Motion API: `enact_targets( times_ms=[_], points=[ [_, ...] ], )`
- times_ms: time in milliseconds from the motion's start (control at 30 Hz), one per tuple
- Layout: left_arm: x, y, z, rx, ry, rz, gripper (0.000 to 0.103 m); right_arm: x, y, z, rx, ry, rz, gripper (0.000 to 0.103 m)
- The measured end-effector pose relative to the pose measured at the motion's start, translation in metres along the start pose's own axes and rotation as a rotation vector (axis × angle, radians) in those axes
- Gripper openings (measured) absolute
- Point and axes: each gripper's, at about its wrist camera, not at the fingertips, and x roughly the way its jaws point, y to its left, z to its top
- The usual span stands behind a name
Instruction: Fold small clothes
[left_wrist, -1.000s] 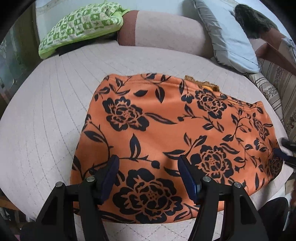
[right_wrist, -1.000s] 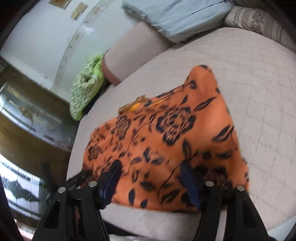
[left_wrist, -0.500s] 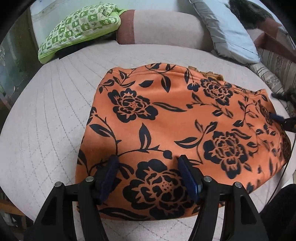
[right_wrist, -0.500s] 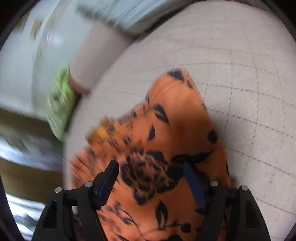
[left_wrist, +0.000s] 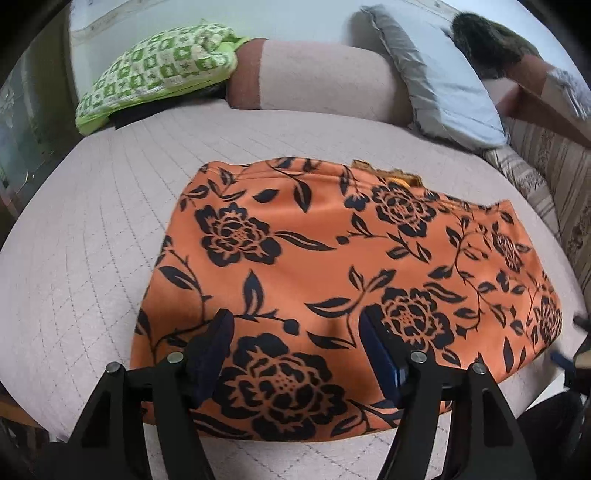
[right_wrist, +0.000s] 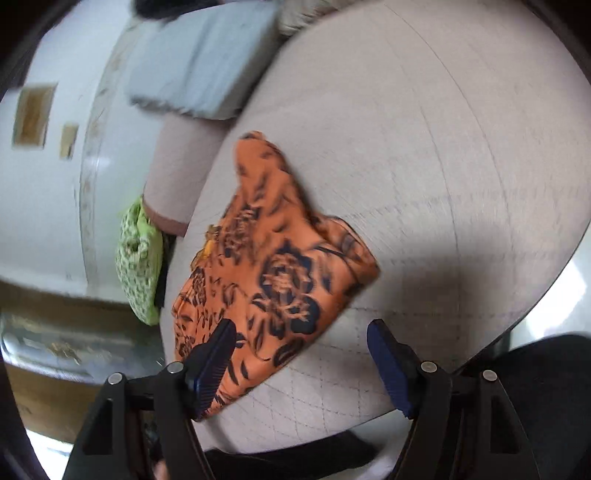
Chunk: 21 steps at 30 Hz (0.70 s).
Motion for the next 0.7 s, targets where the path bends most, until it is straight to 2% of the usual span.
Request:
enact_targets(
  times_ms=[100,167,233,333,433,500,600,633,667,700],
  points=[
    [-0.003,-0.004,0.000,0.012,-0.013,0.008,0.071,0.016,0.005,0.007,-0.010,-0.020,0.084,0.076],
    [-0.006,-0.004,0.000,0.008,-0.025,0.017,0.071,0.023,0.001,0.013,0.022,-0.024,0.051,0.077],
    [-0.007,-0.005,0.001,0.000,-0.033,0.005,0.071,0.038,-0.001,0.013,0.090,-0.026,0.075,0.077],
    [-0.004,-0.019,0.006,0.014,-0.033,-0.030,0.071,0.032,0.005,0.015,0.068,-0.070,0.074,0.075],
    [0.003,-0.047,0.019,0.063,-0.049,-0.039,0.071,0.035,0.013,0.015,0.033,-0.089,0.038,0.063],
    [0.009,-0.063,0.035,0.060,-0.049,-0.064,0.071,0.036,0.015,0.016,0.004,-0.085,0.007,0.063],
    [0.023,-0.078,0.051,0.043,-0.031,-0.096,0.071,0.040,0.014,0.014,0.019,-0.070,0.009,0.065],
    [0.033,-0.083,0.052,0.059,-0.018,-0.088,0.073,0.037,0.012,0.014,0.026,-0.074,0.011,0.066],
    [0.049,-0.089,0.049,0.090,0.025,-0.032,0.074,0.039,0.011,0.015,0.030,-0.075,0.021,0.070],
    [0.069,-0.092,0.045,0.117,0.102,0.042,0.075,0.039,0.011,0.015,0.027,-0.072,0.025,0.072]
  ],
)
